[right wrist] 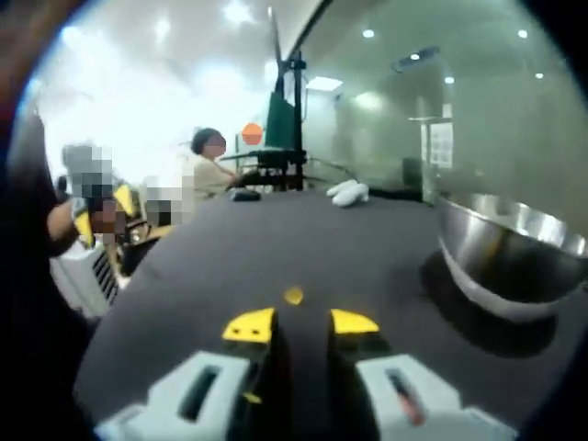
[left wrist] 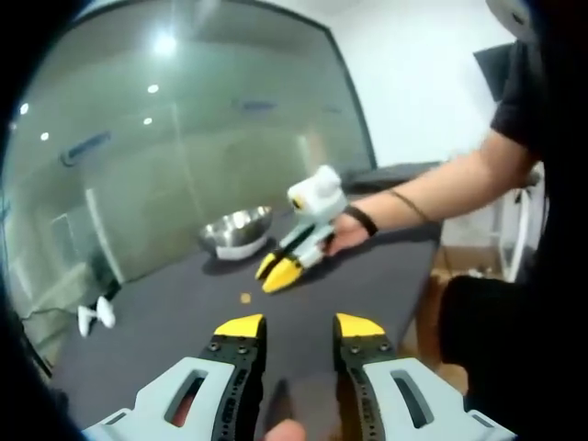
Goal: Pick up the QQ candy scattered on the table and place it into the stainless steel bowl on the table
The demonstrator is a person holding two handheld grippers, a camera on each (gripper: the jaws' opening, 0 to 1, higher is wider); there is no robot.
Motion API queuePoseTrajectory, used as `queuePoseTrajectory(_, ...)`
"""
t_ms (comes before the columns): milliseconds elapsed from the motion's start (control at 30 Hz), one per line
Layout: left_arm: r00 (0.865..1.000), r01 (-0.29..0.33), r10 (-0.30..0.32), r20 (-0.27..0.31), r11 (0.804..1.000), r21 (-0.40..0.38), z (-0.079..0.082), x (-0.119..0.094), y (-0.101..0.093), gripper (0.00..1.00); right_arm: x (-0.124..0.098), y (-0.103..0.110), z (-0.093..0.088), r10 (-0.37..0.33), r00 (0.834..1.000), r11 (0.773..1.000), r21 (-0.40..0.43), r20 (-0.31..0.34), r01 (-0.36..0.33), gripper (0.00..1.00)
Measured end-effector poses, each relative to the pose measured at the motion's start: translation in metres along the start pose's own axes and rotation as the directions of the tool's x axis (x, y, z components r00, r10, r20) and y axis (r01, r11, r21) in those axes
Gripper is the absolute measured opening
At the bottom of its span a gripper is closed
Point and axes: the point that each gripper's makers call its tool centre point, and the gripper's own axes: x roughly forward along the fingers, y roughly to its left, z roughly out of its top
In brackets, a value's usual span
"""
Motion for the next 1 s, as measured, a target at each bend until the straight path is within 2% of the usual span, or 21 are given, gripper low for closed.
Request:
queuePoseTrajectory(67,1.0,0.0,0.0,-0.002,1.0,-0.001,-0.001,0.0,0.0,0.31,0.008,-0.002,0.0,-0.02,1.0,0.999,-0.044,-0.016,0.019,0.22)
queuePoseTrajectory(333,1.0,0.0,0.0,0.002,1.0,-0.001,0.0,0.001,0.002,0.31,0.032,0.007,0.001,0.017,1.0,0.999,-0.041,-0.025,-0.018,0.22)
queuePoseTrajectory(700,1.0,-0.004,0.004,-0.006,1.0,-0.007,-0.003,0.003,0.006,0.31,0.038,0.006,0.002,0.029,0.999,0.999,-0.026,-0.026,-0.03,0.19)
queuePoseTrajectory(733,1.0,-0.004,0.004,-0.005,1.0,-0.007,-0.003,0.003,0.006,0.31,0.037,0.008,0.002,0.035,0.999,0.999,-0.023,-0.027,-0.036,0.16)
queuePoseTrajectory(767,1.0,-0.004,0.004,-0.005,1.0,-0.007,-0.004,0.003,0.006,0.31,0.037,0.01,0.002,0.049,0.998,0.999,-0.012,-0.028,-0.05,0.09)
queuePoseTrajectory(833,1.0,-0.005,0.005,-0.007,1.0,-0.009,-0.005,0.002,0.006,0.31,0.035,0.007,0.003,0.023,1.0,0.999,-0.045,-0.018,-0.024,0.09)
queuePoseTrajectory(1000,1.0,-0.007,0.007,-0.014,1.0,-0.01,-0.007,0.001,0.007,0.31,0.034,0.007,0.002,0.016,1.0,0.999,-0.036,-0.016,-0.016,0.08)
